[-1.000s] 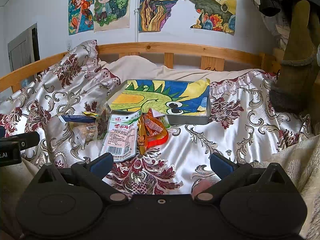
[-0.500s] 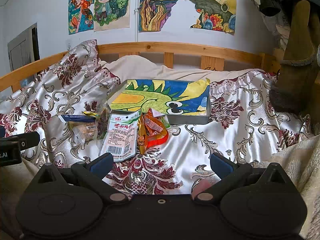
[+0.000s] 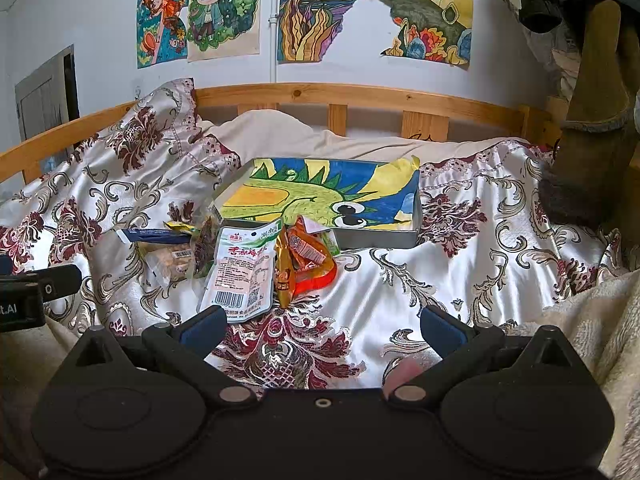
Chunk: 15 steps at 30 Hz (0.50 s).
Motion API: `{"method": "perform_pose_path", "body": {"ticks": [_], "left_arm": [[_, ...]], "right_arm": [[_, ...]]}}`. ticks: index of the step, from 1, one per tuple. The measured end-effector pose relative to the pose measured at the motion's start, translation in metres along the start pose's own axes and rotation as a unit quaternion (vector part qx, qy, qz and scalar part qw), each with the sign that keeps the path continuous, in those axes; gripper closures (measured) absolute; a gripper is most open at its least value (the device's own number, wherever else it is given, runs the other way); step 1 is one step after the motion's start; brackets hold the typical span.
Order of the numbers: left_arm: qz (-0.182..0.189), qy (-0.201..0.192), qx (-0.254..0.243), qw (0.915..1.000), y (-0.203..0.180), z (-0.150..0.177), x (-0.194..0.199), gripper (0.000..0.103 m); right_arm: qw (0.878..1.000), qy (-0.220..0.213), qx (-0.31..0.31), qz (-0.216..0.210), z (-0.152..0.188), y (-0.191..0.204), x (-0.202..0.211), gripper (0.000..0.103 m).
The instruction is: Organize snacks
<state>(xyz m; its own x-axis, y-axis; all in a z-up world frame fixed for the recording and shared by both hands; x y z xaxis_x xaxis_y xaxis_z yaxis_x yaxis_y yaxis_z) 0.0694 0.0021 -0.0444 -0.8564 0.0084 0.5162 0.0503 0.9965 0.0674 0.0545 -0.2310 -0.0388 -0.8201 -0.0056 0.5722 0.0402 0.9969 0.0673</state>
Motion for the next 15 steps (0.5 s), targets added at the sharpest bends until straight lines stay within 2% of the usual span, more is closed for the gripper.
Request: {"method": "perform_pose_path", "body": {"ticks": [15], "left_arm": [[0.002,0.021,-0.002,0.9998,-0.0023,-0.0023,-0.0097,0.000]], "right_arm": [[1.000,0.006,-0.006,-0.003,-0.0045,-0.0009,-0.0025,0.001]]}}
Point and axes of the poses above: each gripper's, at about its wrist camera, not at the fingertips, and x roughly against the way its jaws point, y to its left, z to its underside, the point moved 8 cm from there along -x, roughly the way its jaws point, and after that the axes turned 5 degrees about -x, right-handed, at the moved point
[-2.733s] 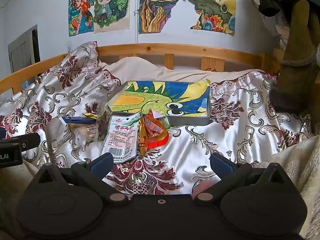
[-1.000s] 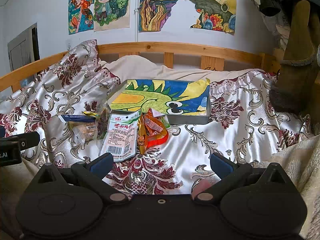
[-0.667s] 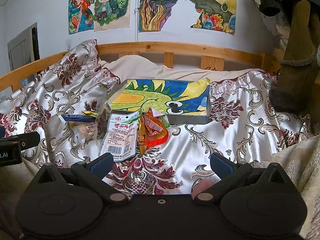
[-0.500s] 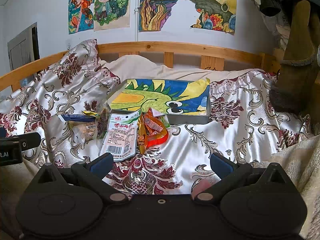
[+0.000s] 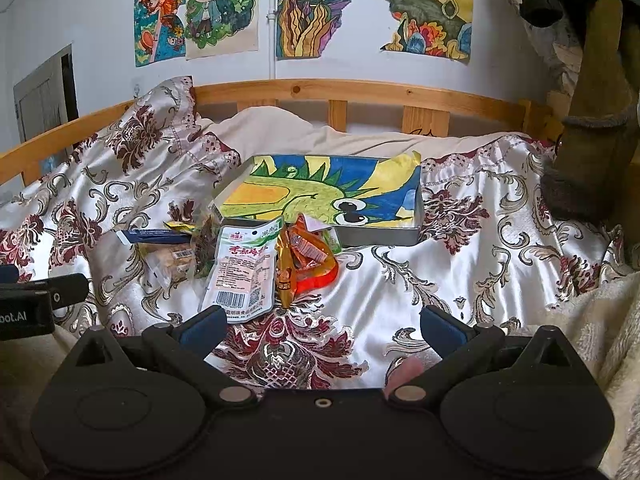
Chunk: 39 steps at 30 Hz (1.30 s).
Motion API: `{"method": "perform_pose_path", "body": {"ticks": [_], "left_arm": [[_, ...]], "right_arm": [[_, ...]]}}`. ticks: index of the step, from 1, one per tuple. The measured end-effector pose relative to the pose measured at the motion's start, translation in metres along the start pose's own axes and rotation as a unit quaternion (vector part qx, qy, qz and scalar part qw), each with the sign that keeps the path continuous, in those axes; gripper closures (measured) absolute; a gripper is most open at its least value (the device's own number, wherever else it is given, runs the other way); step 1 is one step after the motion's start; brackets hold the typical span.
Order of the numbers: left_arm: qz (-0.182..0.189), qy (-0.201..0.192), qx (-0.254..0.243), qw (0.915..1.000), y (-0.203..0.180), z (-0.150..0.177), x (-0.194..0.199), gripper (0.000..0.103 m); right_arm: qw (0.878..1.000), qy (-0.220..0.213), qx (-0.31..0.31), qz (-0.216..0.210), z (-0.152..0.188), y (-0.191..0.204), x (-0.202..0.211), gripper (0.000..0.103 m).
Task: Organize snacks
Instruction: 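Move both tools down toward the snack packets beside the tray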
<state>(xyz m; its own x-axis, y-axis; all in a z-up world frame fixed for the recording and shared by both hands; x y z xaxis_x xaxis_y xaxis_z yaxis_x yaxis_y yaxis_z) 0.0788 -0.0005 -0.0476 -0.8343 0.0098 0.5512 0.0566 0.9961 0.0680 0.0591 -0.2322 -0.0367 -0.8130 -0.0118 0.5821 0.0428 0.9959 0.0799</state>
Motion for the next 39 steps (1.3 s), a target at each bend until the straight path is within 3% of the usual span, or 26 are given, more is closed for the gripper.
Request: {"method": "perform_pose_path", "body": {"ticks": [14,31,39], "left_arm": [[0.000,0.057,0.005,0.9983,-0.002,-0.024,-0.036,0.001],[0.021,0.059,-0.043,0.9972,-0.023,-0.071,-0.091,0.001],[0.039,0.069,-0.064,0.9948,-0.031,-0.075,-0.114,0.000]], "right_arm": [[0.999,0.031,-0.004,-0.017,-0.026,0.003,-0.024,0.001],[0.998,0.060,-0.001,-0.010,-0.046,-0.008,-0.067,0.001],[0.997,0.074,-0.006,-0.006,-0.049,-0.013,-0.083,0.001]]}}
Point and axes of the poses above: each gripper's, at about its wrist camera, not at the fingertips, and x roughly against the way its jaws point, y to its left, z to its underside, the point moved 8 cm from there along -x, roughly the way its jaws point, and after that the axes turned 5 degrees about -x, right-handed, at the moved point
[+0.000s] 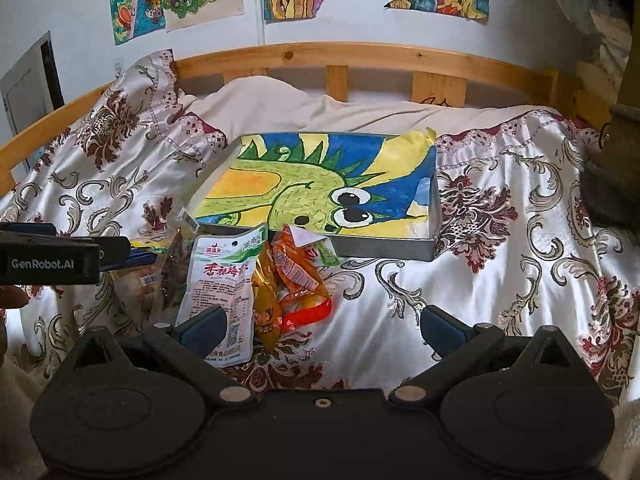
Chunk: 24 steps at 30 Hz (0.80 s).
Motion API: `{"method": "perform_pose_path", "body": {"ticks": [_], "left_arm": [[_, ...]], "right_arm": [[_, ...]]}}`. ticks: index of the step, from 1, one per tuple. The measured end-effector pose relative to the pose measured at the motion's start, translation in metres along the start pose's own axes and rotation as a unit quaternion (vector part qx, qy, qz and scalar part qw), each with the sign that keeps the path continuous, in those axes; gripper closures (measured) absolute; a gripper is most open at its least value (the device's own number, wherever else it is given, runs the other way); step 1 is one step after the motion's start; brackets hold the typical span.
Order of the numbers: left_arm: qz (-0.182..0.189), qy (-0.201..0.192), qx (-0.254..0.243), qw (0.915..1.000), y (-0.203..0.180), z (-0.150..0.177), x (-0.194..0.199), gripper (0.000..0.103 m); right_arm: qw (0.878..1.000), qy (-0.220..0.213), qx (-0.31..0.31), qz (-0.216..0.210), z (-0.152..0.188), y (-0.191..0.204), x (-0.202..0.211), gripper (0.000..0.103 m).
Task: Organize snacks
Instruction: 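Move both tools down toward the snack packets beside the tray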
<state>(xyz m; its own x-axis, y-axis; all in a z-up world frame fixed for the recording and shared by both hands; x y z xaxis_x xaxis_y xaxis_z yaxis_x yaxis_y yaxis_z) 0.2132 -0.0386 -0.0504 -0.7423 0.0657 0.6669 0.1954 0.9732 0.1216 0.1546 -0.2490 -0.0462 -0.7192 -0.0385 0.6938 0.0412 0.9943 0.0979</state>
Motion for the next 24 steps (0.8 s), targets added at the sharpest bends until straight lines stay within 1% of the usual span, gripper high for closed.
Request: {"method": "perform_pose_path", "body": {"ticks": [4,8,12,14,16,20,22,24], "left_arm": [[0.017,0.012,-0.010,0.9997,-0.002,0.001,-0.011,0.000],[0.031,0.026,-0.009,0.9991,-0.004,0.004,-0.021,0.000],[0.054,0.035,0.003,0.9979,-0.006,0.008,-0.027,0.001],[0.067,0.044,0.004,0.9968,-0.008,0.012,-0.031,0.001],[0.078,0.055,0.006,0.9954,-0.011,0.015,-0.036,0.001],[0.092,0.079,0.007,0.9926,-0.016,0.022,-0.046,0.001],[0.094,0.087,0.009,0.9917,-0.017,0.024,-0.049,0.001],[0.092,0.090,0.016,0.9916,-0.016,0.024,-0.052,0.001]], "right_arm": [[1.000,0.004,0.014,-0.001,-0.005,0.000,-0.007,0.001],[1.000,0.021,0.011,-0.010,-0.011,-0.003,-0.019,0.001],[0.998,0.048,-0.011,-0.034,-0.018,-0.010,-0.034,0.001],[0.997,0.060,-0.012,-0.049,-0.021,-0.010,-0.041,0.001],[0.996,0.067,-0.005,-0.056,-0.025,-0.010,-0.048,0.001],[0.995,0.078,0.027,-0.058,-0.030,-0.008,-0.062,0.001],[0.994,0.080,0.047,-0.054,-0.032,-0.007,-0.070,0.001],[0.994,0.085,0.051,-0.051,-0.033,-0.009,-0.078,0.001]]}}
Point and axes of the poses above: each gripper's, at about its wrist camera, not at the fingertips, and x roughly against the way its jaws point, y to its left, z to its underside, the point moved 8 cm from there along -x, roughly the way its jaws point, and after that the axes turned 5 degrees about -x, right-handed, at the moved point
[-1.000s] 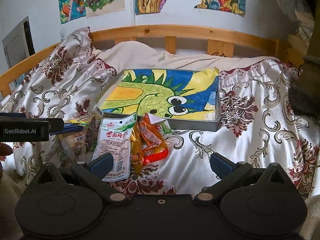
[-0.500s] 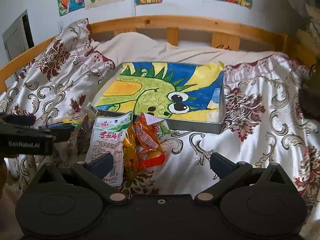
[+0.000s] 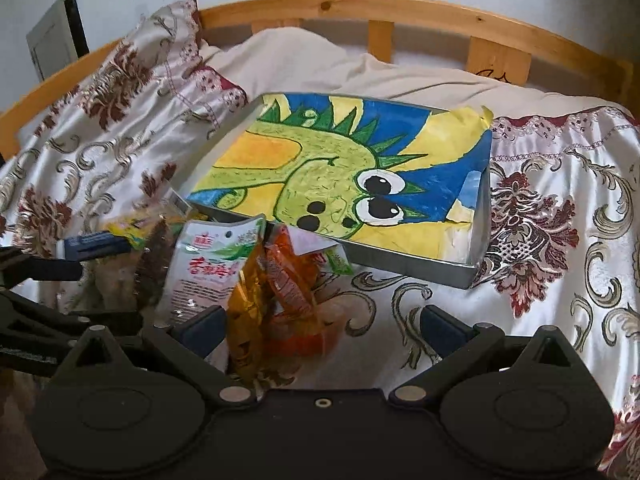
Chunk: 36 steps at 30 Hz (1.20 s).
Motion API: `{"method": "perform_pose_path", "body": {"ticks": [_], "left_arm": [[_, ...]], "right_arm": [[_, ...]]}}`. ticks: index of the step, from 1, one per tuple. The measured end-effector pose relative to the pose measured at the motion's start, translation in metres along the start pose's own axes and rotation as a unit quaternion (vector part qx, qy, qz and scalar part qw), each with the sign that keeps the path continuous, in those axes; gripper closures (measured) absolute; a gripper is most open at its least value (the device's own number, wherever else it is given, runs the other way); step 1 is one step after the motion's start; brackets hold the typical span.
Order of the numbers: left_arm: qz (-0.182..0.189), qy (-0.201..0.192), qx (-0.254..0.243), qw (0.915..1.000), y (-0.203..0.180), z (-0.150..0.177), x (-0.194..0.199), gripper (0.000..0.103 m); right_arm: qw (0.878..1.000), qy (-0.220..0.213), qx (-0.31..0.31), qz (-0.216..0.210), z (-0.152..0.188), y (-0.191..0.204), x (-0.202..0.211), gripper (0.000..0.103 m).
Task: Organize snacks
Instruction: 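Move both tools down toward the snack packets beside the tray, then grasp the dark dried-fish strip with the left tool while the right tool grasps the orange-red packet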
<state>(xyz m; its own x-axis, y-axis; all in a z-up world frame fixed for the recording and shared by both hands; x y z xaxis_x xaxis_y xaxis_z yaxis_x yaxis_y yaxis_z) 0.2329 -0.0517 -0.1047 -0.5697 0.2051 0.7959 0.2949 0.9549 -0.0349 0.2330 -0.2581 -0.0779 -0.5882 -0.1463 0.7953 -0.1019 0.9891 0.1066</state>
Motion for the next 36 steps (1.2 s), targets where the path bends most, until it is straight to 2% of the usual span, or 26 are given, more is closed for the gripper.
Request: {"method": "perform_pose_path", "body": {"ticks": [7,13,19,22,24,28,30,33,36], "left_arm": [[-0.012,-0.008,0.023,0.9996,0.010,-0.008,-0.005,0.001],[-0.018,-0.021,0.009,0.9996,0.008,-0.014,-0.007,0.003],[0.006,-0.030,0.023,0.9993,0.008,-0.017,-0.008,0.018],[0.018,-0.036,0.033,0.9986,0.009,-0.017,-0.007,0.026],[0.024,-0.039,0.034,0.9984,0.008,-0.018,-0.007,0.037],[0.028,-0.036,0.026,0.9986,0.005,-0.019,-0.012,0.048],[0.030,-0.034,0.024,0.9987,0.003,-0.020,-0.015,0.060],[0.031,-0.031,0.025,0.9987,0.003,-0.022,-0.020,0.067],[0.033,-0.029,0.033,0.9985,0.005,-0.023,-0.023,0.069]], "right_arm": [[1.000,0.012,0.016,-0.020,-0.006,0.001,-0.019,0.004],[0.998,0.008,0.060,-0.013,-0.010,0.005,-0.029,0.013],[0.996,0.016,0.083,-0.018,-0.011,0.009,-0.042,0.026],[0.996,0.020,0.080,-0.035,-0.010,0.012,-0.046,0.038],[0.996,0.023,0.079,-0.044,-0.010,0.015,-0.048,0.047],[0.995,0.027,0.080,-0.051,-0.008,0.019,-0.052,0.057],[0.995,0.029,0.079,-0.052,-0.007,0.020,-0.055,0.063],[0.995,0.037,0.076,-0.057,-0.006,0.022,-0.059,0.069],[0.994,0.039,0.077,-0.061,-0.005,0.023,-0.061,0.069]]}}
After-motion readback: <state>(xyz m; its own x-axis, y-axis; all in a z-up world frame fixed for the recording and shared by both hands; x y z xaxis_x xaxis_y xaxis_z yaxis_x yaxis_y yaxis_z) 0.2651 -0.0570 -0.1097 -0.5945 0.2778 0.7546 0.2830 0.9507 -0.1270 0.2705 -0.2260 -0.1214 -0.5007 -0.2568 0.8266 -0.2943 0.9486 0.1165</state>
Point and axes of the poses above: each gripper's, at about its wrist camera, not at the fingertips, and x roughly against the way its jaws point, y to its left, z to its underside, the point moved 8 cm from there along -x, roughly the way its jaws point, and after that the axes turned 5 degrees about -x, right-handed, at the moved point
